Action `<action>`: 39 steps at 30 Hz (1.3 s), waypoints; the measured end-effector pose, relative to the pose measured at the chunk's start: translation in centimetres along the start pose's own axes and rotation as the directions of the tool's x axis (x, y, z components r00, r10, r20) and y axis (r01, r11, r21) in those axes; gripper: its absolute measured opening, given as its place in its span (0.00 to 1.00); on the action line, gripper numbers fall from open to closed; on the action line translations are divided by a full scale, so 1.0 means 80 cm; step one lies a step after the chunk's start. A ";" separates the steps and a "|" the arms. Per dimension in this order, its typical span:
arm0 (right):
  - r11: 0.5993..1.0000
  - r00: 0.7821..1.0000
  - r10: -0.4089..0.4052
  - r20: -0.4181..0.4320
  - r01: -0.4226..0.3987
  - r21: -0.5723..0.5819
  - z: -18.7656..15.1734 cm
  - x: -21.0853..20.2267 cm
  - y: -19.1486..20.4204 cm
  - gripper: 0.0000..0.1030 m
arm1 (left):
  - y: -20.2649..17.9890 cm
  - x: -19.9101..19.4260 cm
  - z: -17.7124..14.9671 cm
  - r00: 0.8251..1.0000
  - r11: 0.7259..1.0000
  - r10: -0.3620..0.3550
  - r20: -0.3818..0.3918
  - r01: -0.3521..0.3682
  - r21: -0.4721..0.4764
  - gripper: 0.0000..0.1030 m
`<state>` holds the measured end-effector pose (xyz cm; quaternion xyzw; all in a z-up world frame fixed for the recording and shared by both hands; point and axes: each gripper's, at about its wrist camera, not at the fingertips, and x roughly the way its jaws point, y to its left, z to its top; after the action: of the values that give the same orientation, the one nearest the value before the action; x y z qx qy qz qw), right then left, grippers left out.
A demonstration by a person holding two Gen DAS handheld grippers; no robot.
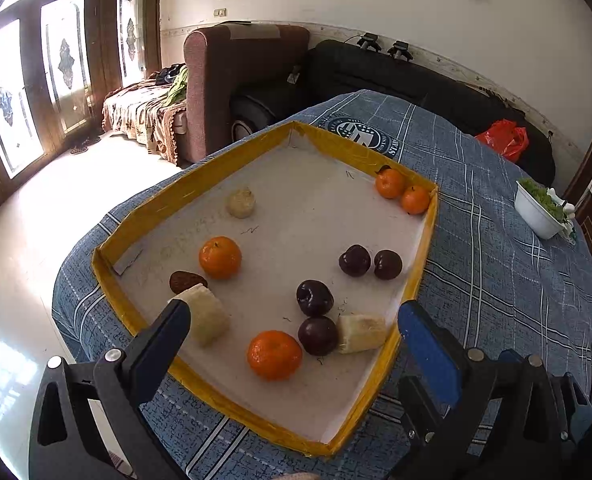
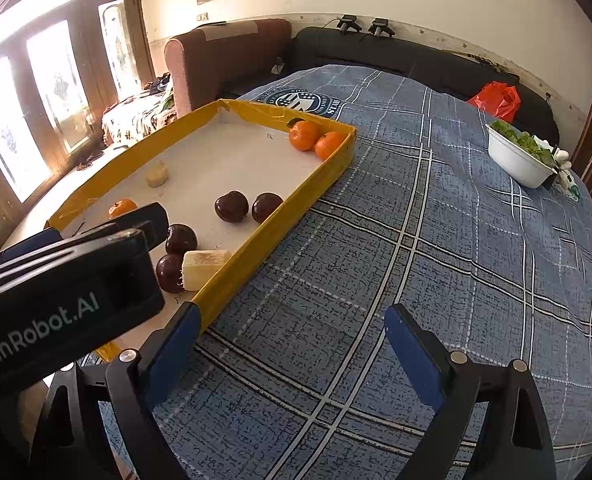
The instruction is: Organize fruits
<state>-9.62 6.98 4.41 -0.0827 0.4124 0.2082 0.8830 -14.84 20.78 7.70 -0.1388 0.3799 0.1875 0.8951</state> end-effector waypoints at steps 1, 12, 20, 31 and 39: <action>1.000 1.000 0.000 0.000 0.000 0.000 0.000 0.000 0.000 0.93 | 0.000 0.000 0.000 1.000 1.000 0.000 0.000 0.000 0.001 1.00; 1.000 1.000 -0.006 0.004 0.006 -0.017 -0.002 -0.002 0.003 0.93 | 0.002 -0.002 -0.004 1.000 1.000 0.010 -0.002 -0.010 -0.006 1.00; 1.000 1.000 -0.006 0.016 0.007 -0.008 -0.005 -0.008 0.002 0.93 | 0.000 -0.008 -0.005 1.000 1.000 0.009 0.006 -0.009 0.003 1.00; 1.000 0.999 -0.001 0.041 0.002 -0.021 -0.011 -0.022 0.002 0.93 | -0.007 -0.028 -0.009 0.999 1.000 0.016 0.029 -0.016 0.015 1.00; 1.000 0.998 -0.001 0.058 0.001 -0.009 -0.014 -0.033 -0.006 0.93 | -0.014 -0.039 -0.012 0.999 1.000 0.012 0.040 -0.013 0.028 1.00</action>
<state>-11.68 5.44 5.67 -0.0810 0.3855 0.2118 0.8944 -16.95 18.69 9.43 -0.1199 0.3657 0.1903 0.9032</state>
